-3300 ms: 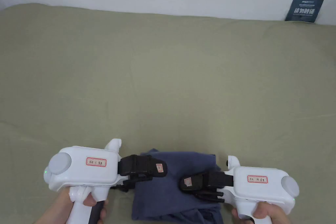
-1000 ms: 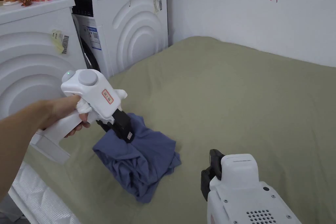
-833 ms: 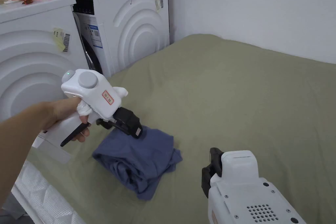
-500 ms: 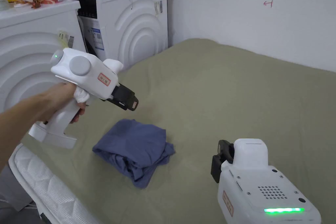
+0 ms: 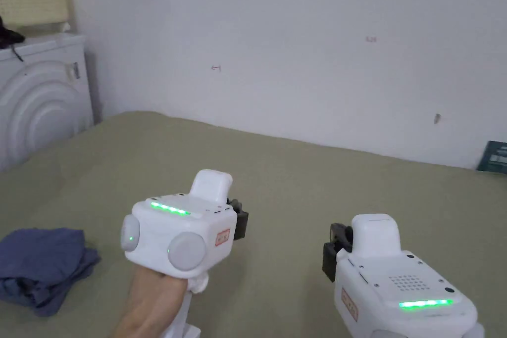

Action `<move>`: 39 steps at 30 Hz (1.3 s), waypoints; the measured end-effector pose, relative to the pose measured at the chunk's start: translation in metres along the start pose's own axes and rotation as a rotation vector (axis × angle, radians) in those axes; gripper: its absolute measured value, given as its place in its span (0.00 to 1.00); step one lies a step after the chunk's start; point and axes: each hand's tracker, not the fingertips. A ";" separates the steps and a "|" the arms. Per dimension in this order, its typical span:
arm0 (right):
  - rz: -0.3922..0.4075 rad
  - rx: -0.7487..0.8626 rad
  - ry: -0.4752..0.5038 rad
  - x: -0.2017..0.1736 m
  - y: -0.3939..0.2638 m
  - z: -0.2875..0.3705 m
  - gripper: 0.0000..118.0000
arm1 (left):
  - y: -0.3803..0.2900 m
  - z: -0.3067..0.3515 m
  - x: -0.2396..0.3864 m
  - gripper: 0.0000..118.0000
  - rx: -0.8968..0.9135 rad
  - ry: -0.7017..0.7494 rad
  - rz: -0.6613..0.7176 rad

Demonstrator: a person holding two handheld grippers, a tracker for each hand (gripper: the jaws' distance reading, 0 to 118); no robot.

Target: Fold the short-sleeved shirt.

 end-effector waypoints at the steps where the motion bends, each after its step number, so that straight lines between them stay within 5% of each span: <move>1: 0.017 -0.005 -0.042 0.019 -0.001 0.011 0.00 | -0.004 0.001 0.025 0.06 0.040 0.001 0.008; 9: -0.052 0.036 -0.243 0.101 -0.010 0.065 0.00 | -0.015 0.016 0.119 0.06 0.181 0.078 -0.048; 29: -0.073 0.097 -0.259 0.095 0.001 0.073 0.01 | 0.002 0.033 0.097 0.08 0.222 0.140 -0.055; 30: -0.074 0.099 -0.257 0.095 0.002 0.073 0.08 | 0.003 0.032 0.097 0.13 0.221 0.152 -0.063; 31: -0.074 0.103 -0.252 0.095 0.003 0.073 0.31 | 0.002 0.031 0.097 0.23 0.227 0.186 -0.077; 32: -0.073 0.102 -0.257 0.094 0.004 0.071 0.81 | 0.001 0.030 0.096 0.61 0.243 0.190 -0.077; 33: -0.074 0.083 -0.264 0.096 0.005 0.068 1.00 | 0.003 0.028 0.093 0.95 0.237 0.179 -0.070; 34: -0.042 0.173 -0.221 0.097 0.013 0.066 0.96 | 0.000 0.028 0.094 1.00 0.205 0.184 -0.054; 39: -0.050 0.123 -0.247 0.092 -0.001 0.077 1.00 | -0.002 0.029 0.088 1.00 0.241 0.176 -0.028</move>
